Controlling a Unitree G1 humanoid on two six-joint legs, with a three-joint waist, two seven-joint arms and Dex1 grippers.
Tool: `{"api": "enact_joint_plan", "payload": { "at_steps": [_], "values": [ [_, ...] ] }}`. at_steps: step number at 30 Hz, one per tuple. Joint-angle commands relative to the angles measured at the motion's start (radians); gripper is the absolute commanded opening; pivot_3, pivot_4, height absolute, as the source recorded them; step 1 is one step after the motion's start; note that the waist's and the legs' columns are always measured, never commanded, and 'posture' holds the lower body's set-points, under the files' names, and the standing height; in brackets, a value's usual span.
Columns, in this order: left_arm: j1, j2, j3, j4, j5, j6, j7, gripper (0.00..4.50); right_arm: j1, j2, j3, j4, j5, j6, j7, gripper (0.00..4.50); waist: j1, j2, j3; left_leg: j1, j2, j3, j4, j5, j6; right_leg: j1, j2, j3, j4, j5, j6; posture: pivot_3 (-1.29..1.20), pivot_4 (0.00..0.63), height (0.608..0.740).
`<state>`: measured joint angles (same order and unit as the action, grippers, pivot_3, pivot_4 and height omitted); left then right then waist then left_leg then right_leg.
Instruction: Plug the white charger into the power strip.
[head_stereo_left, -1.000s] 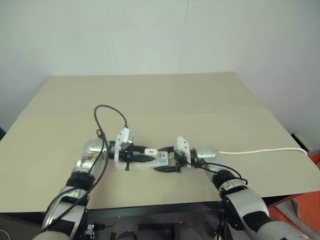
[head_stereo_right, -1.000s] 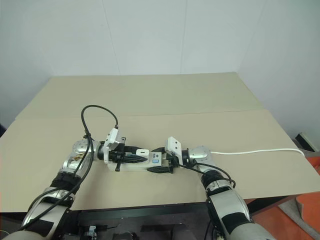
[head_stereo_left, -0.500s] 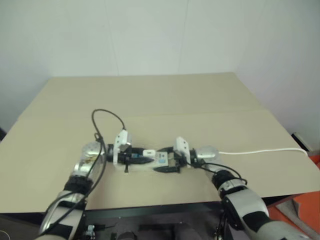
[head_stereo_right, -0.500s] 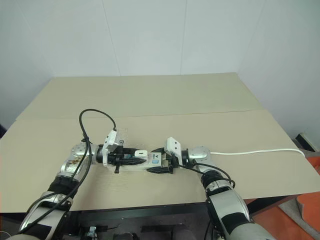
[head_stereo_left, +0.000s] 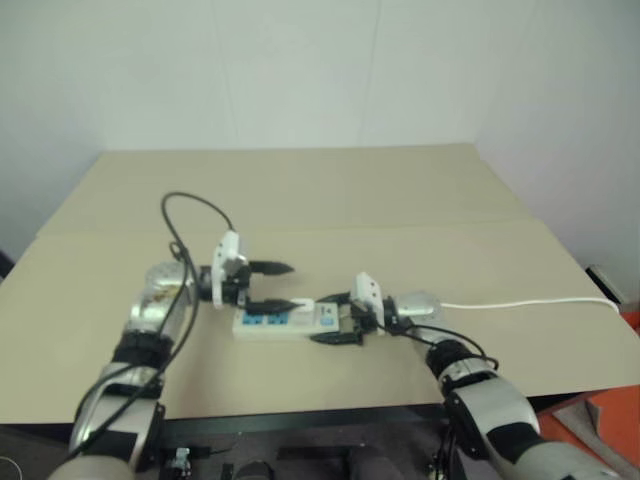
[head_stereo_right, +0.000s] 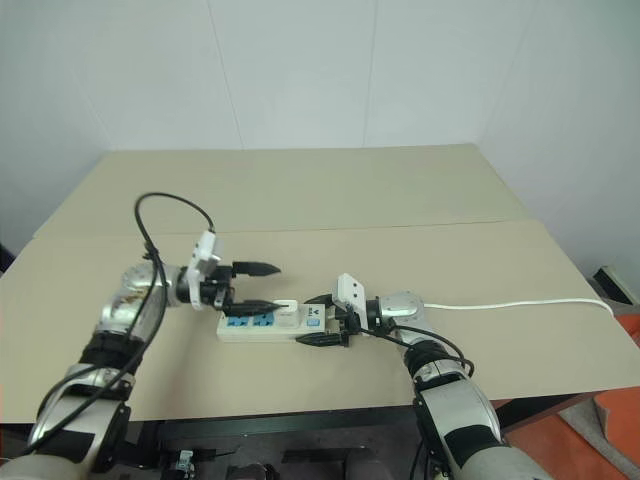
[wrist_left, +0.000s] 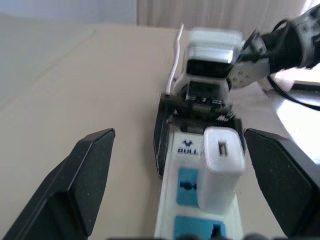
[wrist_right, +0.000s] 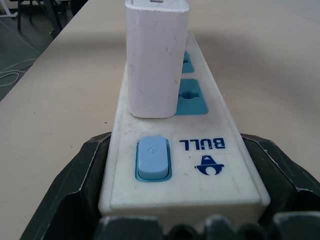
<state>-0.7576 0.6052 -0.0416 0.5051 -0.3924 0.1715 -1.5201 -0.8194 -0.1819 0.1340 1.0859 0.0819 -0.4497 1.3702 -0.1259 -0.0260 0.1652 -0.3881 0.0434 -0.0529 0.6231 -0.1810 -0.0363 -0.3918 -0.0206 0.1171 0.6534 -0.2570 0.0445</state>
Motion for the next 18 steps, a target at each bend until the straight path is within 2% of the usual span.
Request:
{"api": "enact_joint_plan", "payload": {
  "at_steps": [1, 2, 4, 6, 13, 18],
  "values": [
    [-0.074, 0.091, 0.071, -0.050, -0.055, 0.046, -0.077, 4.48, 0.008, -0.008, -0.001, -0.005, -0.007, 0.026, 0.011, 3.42, 0.000, 0.000, 0.000, 0.000, 0.000, 0.000, 0.000, 0.000, 0.000, 0.000, 0.000, 0.000, 0.000, 0.000, 0.000, 0.00, 0.150, 0.740],
    [-0.085, 0.107, 0.080, -0.051, -0.060, 0.049, -0.083, 4.48, 0.008, -0.009, -0.004, -0.010, -0.002, 0.036, 0.016, 3.42, 0.001, 0.000, 0.000, 0.000, 0.000, 0.000, -0.001, 0.000, 0.000, 0.000, 0.000, 0.000, -0.001, 0.000, 0.000, 0.00, 0.150, 0.740],
    [-0.099, 0.126, 0.101, -0.051, -0.060, 0.037, -0.076, 4.50, 0.011, -0.017, -0.004, -0.029, -0.009, 0.037, -0.008, 4.14, 0.002, 0.000, 0.000, 0.000, 0.000, 0.000, -0.001, 0.000, 0.000, 0.001, 0.000, 0.000, -0.003, 0.000, 0.000, 0.00, 0.150, 0.740],
    [-0.104, 0.135, 0.113, -0.045, -0.056, 0.026, -0.070, 4.50, 0.021, -0.026, -0.007, -0.058, -0.008, 0.024, -0.018, 4.49, 0.004, 0.000, 0.000, 0.000, 0.000, 0.000, -0.001, 0.000, 0.000, 0.001, -0.001, 0.000, -0.004, 0.000, 0.000, 0.00, 0.150, 0.740],
    [-0.068, 0.165, 0.125, -0.048, -0.047, 0.019, -0.066, 4.50, 0.083, -0.118, -0.022, -0.266, 0.035, 0.083, 0.012, 4.49, 0.008, 0.001, 0.003, -0.004, 0.000, 0.000, -0.001, 0.000, 0.000, -0.001, -0.001, -0.001, -0.005, 0.000, 0.000, 0.00, 0.150, 0.740],
    [0.022, 0.228, 0.150, -0.105, -0.060, 0.048, -0.065, 4.50, 0.198, -0.283, -0.078, -0.572, 0.118, 0.217, 0.015, 4.49, 0.014, 0.001, 0.003, -0.015, 0.000, 0.000, -0.001, 0.000, 0.000, -0.013, -0.001, -0.001, -0.004, 0.000, 0.000, 0.00, 0.150, 0.740]
  ]
}}
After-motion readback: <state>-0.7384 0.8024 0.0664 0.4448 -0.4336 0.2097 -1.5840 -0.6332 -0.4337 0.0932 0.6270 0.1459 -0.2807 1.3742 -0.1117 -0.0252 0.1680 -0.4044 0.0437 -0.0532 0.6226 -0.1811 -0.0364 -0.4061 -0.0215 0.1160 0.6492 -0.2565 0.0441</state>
